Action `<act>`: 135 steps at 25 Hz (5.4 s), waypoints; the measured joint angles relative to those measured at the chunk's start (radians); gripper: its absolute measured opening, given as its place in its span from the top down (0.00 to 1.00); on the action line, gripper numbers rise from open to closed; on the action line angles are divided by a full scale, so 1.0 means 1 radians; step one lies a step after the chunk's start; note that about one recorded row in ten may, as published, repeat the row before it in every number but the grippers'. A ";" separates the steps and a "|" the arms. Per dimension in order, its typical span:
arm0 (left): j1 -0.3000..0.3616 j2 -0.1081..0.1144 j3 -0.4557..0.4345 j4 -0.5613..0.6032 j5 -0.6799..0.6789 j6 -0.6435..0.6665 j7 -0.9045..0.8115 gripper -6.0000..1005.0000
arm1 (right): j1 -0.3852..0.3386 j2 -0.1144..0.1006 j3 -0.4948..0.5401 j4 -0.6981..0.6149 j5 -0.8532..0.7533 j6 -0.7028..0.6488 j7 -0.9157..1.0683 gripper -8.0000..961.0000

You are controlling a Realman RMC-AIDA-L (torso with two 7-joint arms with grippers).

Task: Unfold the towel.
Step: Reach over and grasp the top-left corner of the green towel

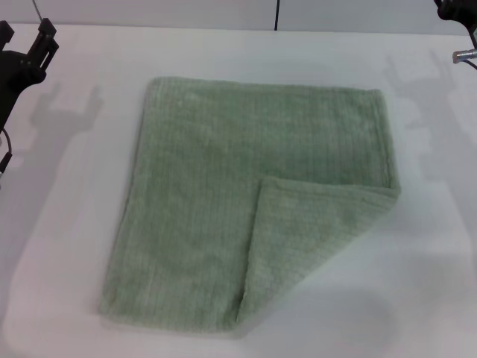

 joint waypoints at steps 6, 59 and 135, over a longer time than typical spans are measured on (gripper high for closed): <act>0.000 0.000 0.005 0.000 0.001 0.000 0.000 0.28 | 0.000 0.000 0.000 0.000 0.002 0.000 0.000 0.15; -0.215 -0.003 0.420 0.040 0.145 -0.504 -0.239 1.00 | -0.002 0.003 -0.017 -0.005 -0.007 0.000 0.000 0.15; -0.244 -0.003 0.505 0.080 0.156 -0.668 -0.273 1.00 | 0.071 -0.017 0.271 -1.095 -0.246 1.854 -0.119 0.15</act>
